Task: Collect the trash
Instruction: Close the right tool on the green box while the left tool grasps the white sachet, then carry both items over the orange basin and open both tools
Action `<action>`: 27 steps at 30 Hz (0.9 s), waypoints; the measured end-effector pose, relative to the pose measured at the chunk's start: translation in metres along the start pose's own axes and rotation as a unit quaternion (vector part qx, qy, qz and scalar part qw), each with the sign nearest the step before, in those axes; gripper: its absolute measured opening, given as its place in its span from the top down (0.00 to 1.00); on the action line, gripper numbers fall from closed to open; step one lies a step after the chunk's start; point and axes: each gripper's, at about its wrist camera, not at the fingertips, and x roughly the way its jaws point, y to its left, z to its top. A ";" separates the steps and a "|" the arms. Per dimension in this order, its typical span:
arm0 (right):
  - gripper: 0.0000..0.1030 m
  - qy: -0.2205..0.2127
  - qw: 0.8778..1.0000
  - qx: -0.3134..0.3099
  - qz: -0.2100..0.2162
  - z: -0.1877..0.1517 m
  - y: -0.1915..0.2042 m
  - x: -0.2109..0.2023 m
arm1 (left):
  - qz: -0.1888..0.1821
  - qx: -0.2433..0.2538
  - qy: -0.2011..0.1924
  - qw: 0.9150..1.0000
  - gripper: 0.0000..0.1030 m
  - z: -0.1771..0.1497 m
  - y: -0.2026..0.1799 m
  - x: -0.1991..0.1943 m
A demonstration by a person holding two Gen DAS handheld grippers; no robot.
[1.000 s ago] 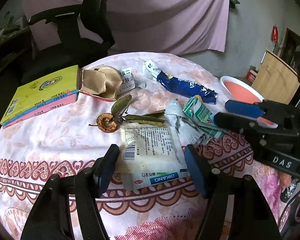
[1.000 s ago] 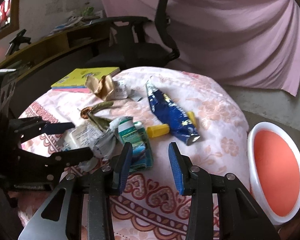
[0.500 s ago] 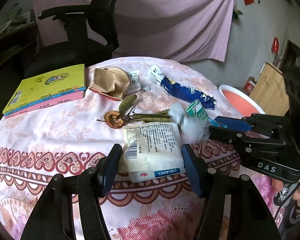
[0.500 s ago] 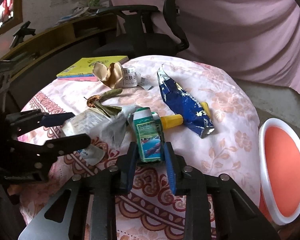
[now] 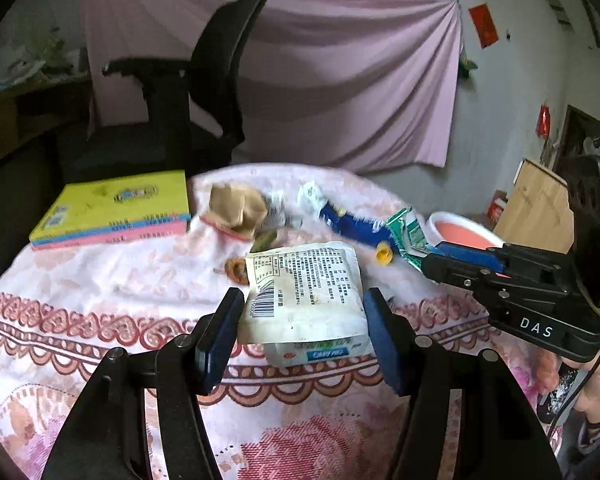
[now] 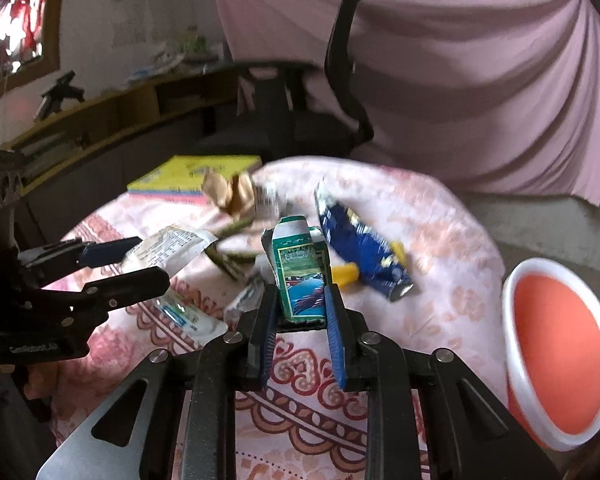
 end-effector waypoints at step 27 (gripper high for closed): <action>0.79 -0.227 0.940 0.154 -0.205 -0.024 -0.144 -0.115 | -0.120 0.103 -0.101 0.982 0.45 0.093 -0.200 0.060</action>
